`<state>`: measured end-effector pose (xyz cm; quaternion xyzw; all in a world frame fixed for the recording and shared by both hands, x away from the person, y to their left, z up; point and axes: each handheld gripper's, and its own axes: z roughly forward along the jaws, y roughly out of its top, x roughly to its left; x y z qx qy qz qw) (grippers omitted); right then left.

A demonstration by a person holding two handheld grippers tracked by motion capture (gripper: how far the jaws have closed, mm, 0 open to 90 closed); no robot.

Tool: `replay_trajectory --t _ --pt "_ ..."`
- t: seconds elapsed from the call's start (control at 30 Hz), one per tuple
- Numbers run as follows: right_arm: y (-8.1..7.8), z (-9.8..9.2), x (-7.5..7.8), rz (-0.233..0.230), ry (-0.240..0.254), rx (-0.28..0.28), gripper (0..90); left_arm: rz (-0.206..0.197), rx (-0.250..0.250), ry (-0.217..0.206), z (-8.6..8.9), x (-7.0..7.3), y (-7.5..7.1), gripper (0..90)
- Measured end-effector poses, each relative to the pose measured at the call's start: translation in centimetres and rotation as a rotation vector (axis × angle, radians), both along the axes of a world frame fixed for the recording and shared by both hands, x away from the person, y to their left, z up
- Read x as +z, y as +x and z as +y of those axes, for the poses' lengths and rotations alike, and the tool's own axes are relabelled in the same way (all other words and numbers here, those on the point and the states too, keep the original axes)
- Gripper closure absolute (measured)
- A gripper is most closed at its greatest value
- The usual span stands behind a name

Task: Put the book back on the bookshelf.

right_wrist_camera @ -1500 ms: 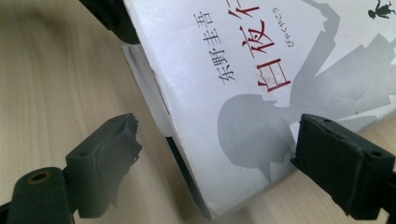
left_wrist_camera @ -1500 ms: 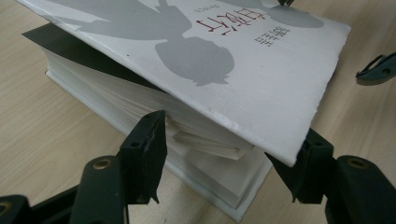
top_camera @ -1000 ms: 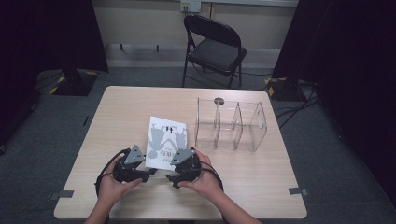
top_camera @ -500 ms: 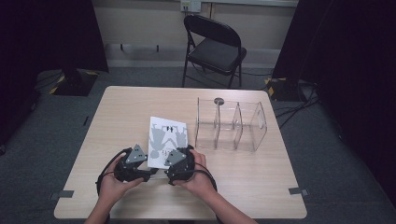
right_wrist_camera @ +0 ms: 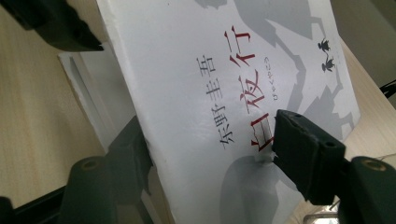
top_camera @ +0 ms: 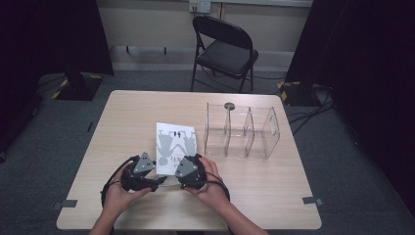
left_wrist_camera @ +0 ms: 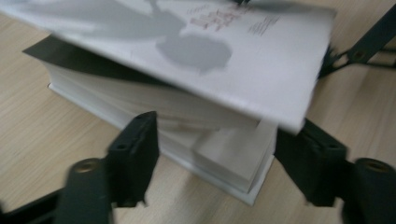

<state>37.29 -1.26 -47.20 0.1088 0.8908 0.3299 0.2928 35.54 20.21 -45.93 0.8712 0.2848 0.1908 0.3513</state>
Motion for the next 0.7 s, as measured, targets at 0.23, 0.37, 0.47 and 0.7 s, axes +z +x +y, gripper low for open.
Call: replay_trajectory --t 0.23,0.37,0.47,0.7 --pt "-0.2 -0.5 1.1 -0.027 -0.016 -0.011 47.0 0.033 -0.011 -0.005 0.9 -0.5 0.3 19.5" --pt "0.0 -0.7 1.8 -0.031 -0.017 -0.019 51.8 0.05 -0.019 -0.007 1.2 -0.9 0.5 17.3" --pt "0.2 -1.0 2.4 -0.019 -0.016 -0.032 54.4 0.042 -0.036 -0.014 1.3 -1.1 0.5 16.1" --pt "0.9 -1.8 4.2 0.005 0.011 -0.059 58.9 0.047 -0.047 0.006 2.1 -1.6 0.7 16.3"
